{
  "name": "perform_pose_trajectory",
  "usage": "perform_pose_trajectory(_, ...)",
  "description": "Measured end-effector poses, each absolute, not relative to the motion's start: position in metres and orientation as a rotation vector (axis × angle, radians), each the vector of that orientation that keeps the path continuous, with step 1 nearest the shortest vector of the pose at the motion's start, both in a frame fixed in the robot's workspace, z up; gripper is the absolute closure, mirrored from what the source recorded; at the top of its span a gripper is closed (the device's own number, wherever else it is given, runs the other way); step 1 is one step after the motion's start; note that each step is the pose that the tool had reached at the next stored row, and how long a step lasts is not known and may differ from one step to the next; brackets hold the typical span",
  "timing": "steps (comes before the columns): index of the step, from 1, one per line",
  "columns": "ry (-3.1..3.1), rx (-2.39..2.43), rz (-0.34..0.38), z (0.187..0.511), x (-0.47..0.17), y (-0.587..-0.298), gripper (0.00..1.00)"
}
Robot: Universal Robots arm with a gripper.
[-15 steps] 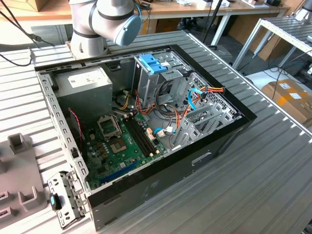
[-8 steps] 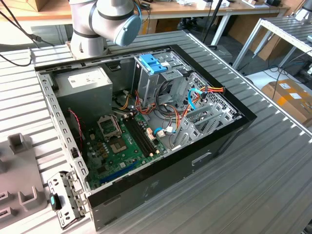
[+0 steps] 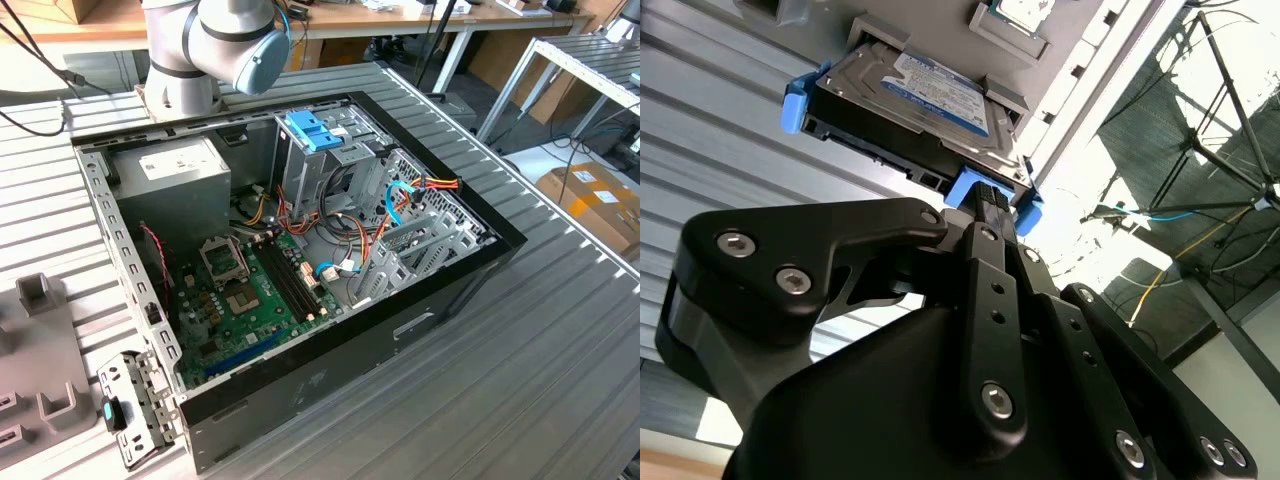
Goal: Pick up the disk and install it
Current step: 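Pick up the disk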
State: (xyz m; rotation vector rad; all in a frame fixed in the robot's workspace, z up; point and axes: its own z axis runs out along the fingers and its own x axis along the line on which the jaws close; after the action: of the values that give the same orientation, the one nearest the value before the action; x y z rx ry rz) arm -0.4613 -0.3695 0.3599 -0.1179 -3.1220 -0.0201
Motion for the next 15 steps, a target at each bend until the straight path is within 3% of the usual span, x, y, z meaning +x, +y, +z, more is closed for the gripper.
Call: perform_pose_trajectory(15,-3.101,0.363,-0.016,0.3594,-0.4613,-0.3694,0.89)
